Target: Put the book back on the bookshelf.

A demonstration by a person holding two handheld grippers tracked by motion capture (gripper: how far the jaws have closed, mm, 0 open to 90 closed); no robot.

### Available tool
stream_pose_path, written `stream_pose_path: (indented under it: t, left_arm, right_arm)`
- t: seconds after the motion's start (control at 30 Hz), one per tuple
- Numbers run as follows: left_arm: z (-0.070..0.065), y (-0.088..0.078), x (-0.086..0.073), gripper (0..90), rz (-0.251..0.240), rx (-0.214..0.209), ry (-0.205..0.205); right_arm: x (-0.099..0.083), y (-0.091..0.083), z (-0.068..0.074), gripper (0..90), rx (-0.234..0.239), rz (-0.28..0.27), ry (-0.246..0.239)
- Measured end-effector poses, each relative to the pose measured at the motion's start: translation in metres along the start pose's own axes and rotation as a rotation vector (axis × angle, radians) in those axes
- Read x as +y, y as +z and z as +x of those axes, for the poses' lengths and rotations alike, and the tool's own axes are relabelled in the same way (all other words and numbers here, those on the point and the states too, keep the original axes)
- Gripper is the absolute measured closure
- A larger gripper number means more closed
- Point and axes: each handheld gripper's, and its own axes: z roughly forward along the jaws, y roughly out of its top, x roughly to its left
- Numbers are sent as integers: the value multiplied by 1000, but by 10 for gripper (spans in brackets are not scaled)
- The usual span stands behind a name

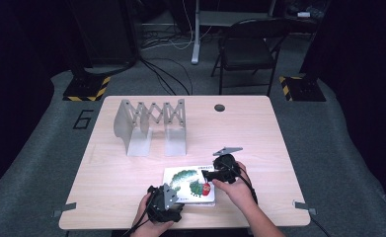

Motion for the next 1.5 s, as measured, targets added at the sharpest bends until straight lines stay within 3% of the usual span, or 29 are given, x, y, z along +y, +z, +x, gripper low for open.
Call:
stream_pose_path:
  t: [0.07, 0.37, 0.63, 1.07, 1.33, 1.37, 1.47, 1.5]
  left_arm:
    - [-2, -1, 0, 165, -13, 7, 16]
    - [-1, 0, -1, 143, -10, -3, -17]
    - [-2, 0, -1, 144, -4, 3, -21]
    - [-2, 0, -4, 147, -23, 2, -25]
    - [-2, 0, -4, 147, -26, 2, -23]
    - [-2, 0, -4, 147, -27, 3, -24]
    - [-2, 0, -4, 147, -31, 2, -28]
    - [-2, 0, -4, 147, -31, 2, -28]
  right_arm:
    - [0, 0, 0, 413, 0, 0, 0]
    - [0, 0, -1, 413, 4, -3, -4]
    - [-1, 1, 1, 413, 2, 10, 24]
    - [-2, 5, -6, 413, 14, 14, 10]
    - [-5, 12, -11, 374, 51, 33, 47]
    - [-5, 13, -12, 353, 59, 36, 79]
    - [-5, 14, -14, 338, 59, 30, 84]
    - [-5, 14, -15, 323, 67, 44, 121]
